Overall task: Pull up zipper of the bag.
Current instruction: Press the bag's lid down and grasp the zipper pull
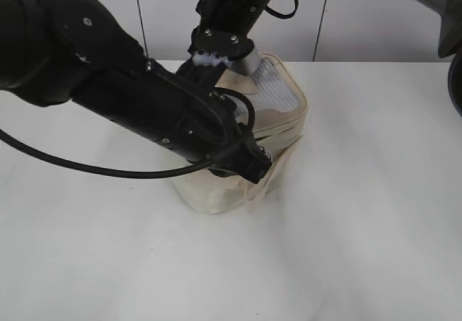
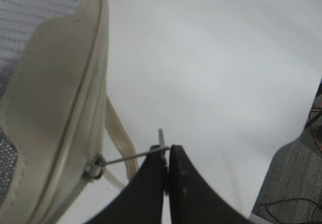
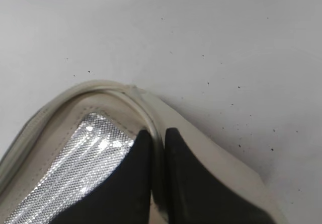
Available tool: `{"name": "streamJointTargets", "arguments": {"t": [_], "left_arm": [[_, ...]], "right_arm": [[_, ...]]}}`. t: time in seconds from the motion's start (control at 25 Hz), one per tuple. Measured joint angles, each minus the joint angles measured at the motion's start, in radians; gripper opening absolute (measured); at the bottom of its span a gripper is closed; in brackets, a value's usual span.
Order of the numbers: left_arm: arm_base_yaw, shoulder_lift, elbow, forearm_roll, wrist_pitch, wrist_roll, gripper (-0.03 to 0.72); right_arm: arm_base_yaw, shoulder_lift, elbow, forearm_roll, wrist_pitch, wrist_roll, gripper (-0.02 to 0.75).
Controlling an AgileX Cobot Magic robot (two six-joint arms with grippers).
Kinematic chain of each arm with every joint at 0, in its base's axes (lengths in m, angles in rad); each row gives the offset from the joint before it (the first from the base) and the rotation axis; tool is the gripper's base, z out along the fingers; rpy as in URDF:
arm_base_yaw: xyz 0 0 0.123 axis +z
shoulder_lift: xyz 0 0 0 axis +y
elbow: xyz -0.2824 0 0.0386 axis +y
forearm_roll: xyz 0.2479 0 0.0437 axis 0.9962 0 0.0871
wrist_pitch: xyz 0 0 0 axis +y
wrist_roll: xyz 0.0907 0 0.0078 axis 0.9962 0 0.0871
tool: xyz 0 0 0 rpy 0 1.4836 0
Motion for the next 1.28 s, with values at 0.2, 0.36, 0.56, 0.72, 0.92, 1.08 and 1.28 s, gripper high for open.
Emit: {"name": "streamJointTargets", "arguments": {"t": [0.2,0.36,0.56,0.72,0.92,1.08,1.28], "left_arm": [[-0.008,0.003,0.002,-0.035,-0.029,0.048,-0.004],[-0.046,0.008,0.003,-0.044,-0.119,0.068,-0.004],[-0.09,0.017,0.008,-0.06,-0.238,0.072,-0.004],[-0.097,0.017,0.013,-0.081,-0.278,0.074,-0.004],[-0.106,0.018,0.013,-0.149,-0.343,0.074,-0.004],[-0.108,0.028,0.002,-0.172,-0.358,0.075,-0.004],[-0.109,0.077,-0.041,-0.175,-0.351,0.075,-0.004]], "right_arm": [[0.0,0.0,0.0,0.003,0.0,-0.003,0.051],[0.0,0.0,0.0,0.003,0.0,-0.009,0.051],[0.0,0.0,0.0,-0.006,0.0,-0.012,0.052],[-0.001,0.0,0.0,-0.007,0.0,-0.012,0.052],[-0.001,0.0,0.0,-0.006,-0.001,-0.012,0.052],[0.007,0.0,0.0,-0.006,-0.002,-0.025,0.052],[0.02,0.0,0.0,-0.004,-0.002,-0.037,0.052]]}}
